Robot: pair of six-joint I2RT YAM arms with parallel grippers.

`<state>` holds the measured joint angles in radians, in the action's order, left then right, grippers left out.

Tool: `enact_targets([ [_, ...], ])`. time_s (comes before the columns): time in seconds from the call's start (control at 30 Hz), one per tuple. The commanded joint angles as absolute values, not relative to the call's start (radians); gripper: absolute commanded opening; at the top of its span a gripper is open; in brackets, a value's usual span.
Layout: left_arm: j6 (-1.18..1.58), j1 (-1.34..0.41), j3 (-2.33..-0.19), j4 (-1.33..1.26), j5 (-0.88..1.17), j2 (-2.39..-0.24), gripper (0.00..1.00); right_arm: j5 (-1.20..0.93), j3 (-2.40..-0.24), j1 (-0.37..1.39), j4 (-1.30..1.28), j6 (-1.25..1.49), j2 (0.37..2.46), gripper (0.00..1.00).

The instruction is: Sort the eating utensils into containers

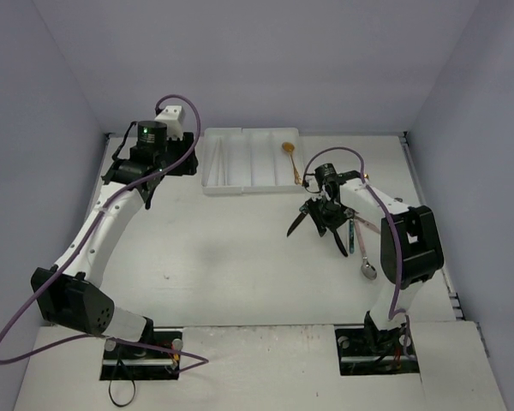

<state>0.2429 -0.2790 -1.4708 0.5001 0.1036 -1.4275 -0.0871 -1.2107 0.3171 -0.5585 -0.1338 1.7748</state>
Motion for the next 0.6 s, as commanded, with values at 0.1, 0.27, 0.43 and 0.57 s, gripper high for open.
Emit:
enact_targets([
  [0.1,0.27,-0.27,-1.435,0.443,0.107,-1.388,0.48,-0.069,-1.187,0.304,-0.606,-0.163,1.723,0.36],
  [0.27,0.27,-0.27,-1.409,0.44,0.106,-1.37,0.48,-0.077,-1.186,0.285,-0.606,-0.174,1.771,0.35],
  [0.43,0.274,-0.27,-1.384,0.439,0.106,-1.364,0.48,-0.081,-1.213,0.249,-0.607,-0.194,1.814,0.33],
  [0.57,0.279,-0.27,-1.367,0.432,0.109,-1.362,0.48,-0.081,-1.228,0.221,-0.611,-0.21,1.837,0.33],
])
